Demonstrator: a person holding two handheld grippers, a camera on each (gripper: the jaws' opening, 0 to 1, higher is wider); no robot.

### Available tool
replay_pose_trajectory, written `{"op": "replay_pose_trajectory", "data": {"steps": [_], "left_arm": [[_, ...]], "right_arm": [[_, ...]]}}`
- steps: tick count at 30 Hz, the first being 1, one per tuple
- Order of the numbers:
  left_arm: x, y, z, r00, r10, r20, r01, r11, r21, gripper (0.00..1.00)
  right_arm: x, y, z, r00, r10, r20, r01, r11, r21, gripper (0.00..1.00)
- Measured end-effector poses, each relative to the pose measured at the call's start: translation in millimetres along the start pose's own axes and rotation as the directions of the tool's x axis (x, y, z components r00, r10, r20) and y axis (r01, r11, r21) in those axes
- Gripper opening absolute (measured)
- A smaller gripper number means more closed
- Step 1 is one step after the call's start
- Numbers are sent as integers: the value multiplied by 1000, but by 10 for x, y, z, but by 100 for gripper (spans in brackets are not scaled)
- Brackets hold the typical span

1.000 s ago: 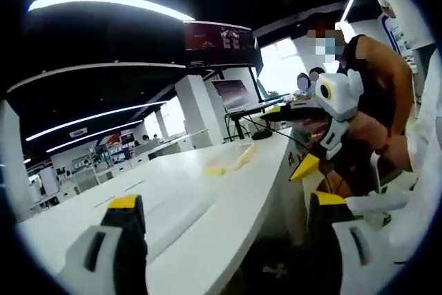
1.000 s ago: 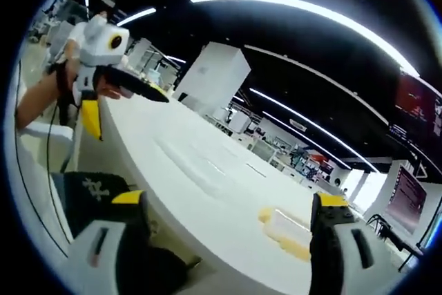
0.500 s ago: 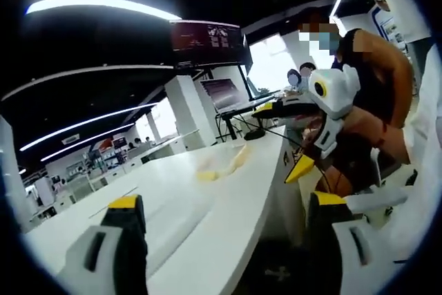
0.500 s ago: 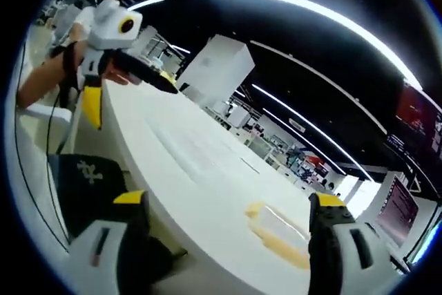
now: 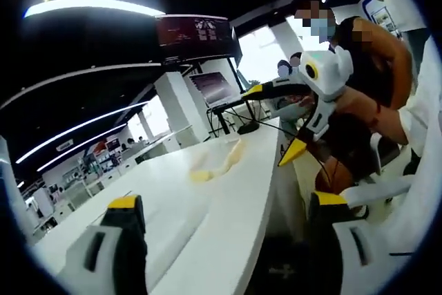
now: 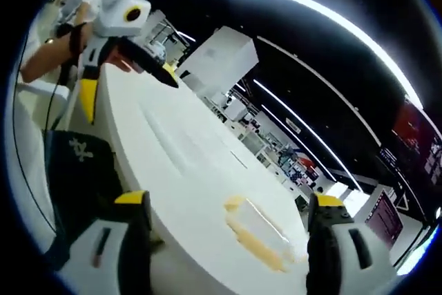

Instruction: Snap each plastic latch of the storage box into its locked position after aligning the lid with the box until every specified latch is closed and the lid sits flush.

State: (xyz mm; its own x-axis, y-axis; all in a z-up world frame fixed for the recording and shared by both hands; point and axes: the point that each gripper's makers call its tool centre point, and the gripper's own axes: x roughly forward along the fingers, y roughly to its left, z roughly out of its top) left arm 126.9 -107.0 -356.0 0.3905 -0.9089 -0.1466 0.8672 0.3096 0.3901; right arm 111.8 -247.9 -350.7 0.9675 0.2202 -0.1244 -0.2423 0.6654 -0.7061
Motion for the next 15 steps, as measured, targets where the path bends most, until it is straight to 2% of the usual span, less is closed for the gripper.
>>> {"op": "replay_pose_trajectory", "data": {"steps": [15], "left_arm": [[190, -29, 67, 999, -47, -8, 47, 998, 40, 98]], "right_arm": [[27, -14, -98, 999, 15, -40, -17, 999, -36, 94]]}}
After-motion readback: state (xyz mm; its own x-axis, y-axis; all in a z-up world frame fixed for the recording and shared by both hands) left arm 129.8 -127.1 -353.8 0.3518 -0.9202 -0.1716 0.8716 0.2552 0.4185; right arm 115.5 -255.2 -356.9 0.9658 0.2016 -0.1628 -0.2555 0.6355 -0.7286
